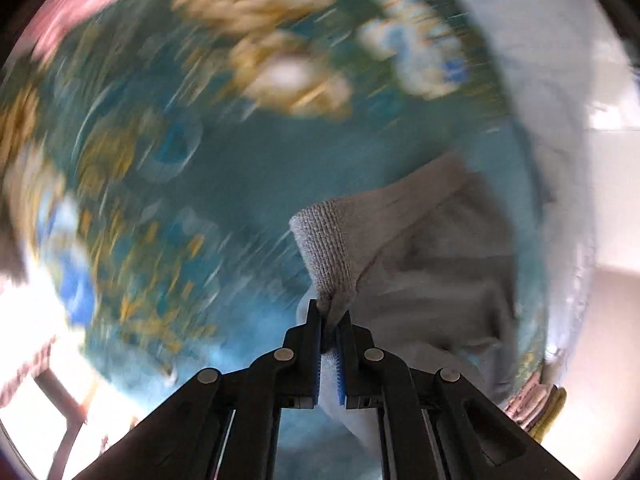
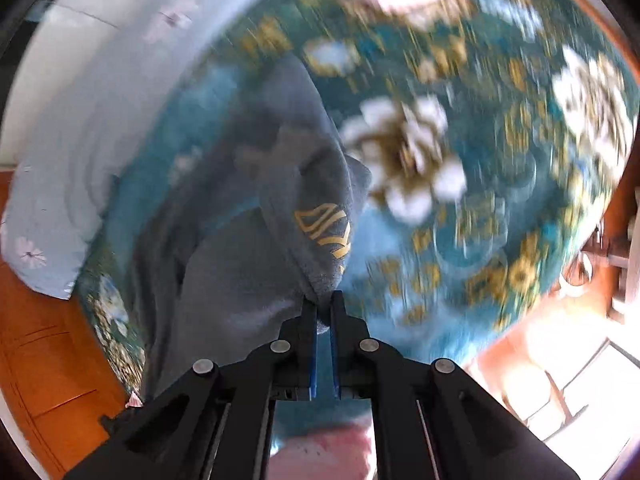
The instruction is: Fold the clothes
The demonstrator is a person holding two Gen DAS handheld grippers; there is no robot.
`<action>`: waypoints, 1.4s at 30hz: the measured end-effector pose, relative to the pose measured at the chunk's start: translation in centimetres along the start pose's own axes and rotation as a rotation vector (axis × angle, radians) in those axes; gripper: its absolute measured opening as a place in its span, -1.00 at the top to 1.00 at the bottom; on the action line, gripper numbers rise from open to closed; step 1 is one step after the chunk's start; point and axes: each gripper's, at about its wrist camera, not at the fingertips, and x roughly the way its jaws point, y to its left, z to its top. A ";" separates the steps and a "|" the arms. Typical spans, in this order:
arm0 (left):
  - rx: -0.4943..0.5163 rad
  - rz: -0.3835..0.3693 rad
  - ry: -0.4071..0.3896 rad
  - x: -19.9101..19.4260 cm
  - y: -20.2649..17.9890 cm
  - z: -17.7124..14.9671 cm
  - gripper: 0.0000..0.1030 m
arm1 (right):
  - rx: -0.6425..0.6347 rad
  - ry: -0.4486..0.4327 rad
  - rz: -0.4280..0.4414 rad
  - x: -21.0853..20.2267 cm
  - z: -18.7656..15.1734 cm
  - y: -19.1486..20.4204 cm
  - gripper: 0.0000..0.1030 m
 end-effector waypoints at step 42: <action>0.065 0.381 -0.248 -4.6 -11.4 -8.5 0.90 | 0.469 -0.008 0.232 10.4 12.1 -20.4 -0.09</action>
